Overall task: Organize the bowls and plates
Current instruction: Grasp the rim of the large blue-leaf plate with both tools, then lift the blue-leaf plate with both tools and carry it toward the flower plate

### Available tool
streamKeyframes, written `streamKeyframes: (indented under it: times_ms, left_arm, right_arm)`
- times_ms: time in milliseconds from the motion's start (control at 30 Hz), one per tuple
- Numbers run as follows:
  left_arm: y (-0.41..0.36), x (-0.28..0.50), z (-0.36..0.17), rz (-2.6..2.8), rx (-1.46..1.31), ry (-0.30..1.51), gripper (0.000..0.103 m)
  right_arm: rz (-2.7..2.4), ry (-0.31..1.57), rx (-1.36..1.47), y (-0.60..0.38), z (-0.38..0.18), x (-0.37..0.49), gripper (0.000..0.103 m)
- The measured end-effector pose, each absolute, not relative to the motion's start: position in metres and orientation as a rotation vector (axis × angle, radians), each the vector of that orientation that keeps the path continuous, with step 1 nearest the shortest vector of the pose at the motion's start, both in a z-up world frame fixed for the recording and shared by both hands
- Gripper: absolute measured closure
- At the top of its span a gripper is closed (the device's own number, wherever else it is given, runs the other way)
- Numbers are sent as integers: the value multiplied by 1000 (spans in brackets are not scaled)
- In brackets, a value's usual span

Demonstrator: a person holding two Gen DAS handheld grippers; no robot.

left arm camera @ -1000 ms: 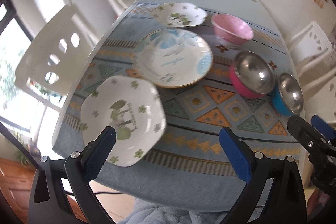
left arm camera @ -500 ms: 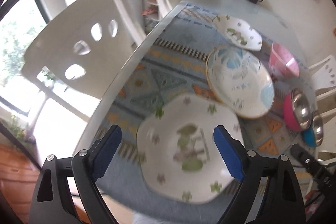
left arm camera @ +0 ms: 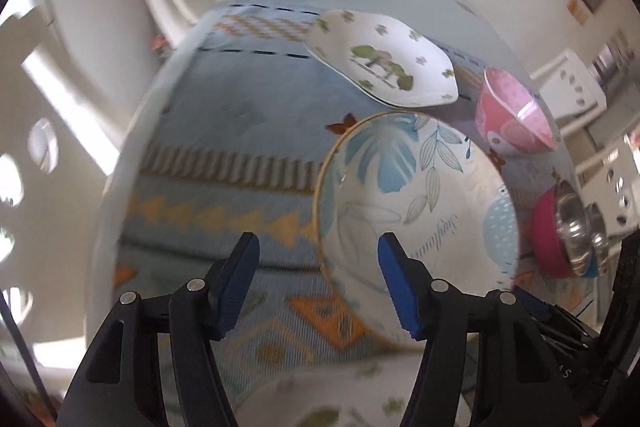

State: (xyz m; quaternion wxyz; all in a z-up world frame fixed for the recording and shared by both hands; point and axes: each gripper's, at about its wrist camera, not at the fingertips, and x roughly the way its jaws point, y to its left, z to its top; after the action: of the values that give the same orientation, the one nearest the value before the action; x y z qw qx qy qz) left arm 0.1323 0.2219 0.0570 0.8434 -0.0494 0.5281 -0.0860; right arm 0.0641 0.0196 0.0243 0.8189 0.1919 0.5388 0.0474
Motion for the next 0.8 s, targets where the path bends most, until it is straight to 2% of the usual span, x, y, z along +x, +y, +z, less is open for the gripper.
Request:
streamKeyframes:
  times_ms: [267,400,433,500,600,700,800]
  left_arm:
    - [215,145,24,-265,-212,1219,44]
    - [209,146,24,-265,-170,1173,45]
    - [207,146,24,-266,-159,1164,47]
    - [201,144,24,-255,-97,1148,59]
    - [203,143,25,-235,-99,1145,60]
    - [211,141,30,-241,-157,1137,66]
    - [202,134,41,-232,-112,1080,67]
  right_arm:
    - [98,1095,402,26,11,77,50]
    - [96,1048,326,33,11,85,57]
    - [102,1041,323,33,10,87,57]
    - [93,1016,303,34,10,88,59]
    - [71,1027,241,36,11,87,71]
    - [92,1057,273,26,12,90,78]
    - [82,1038,226,26,20,87,78]
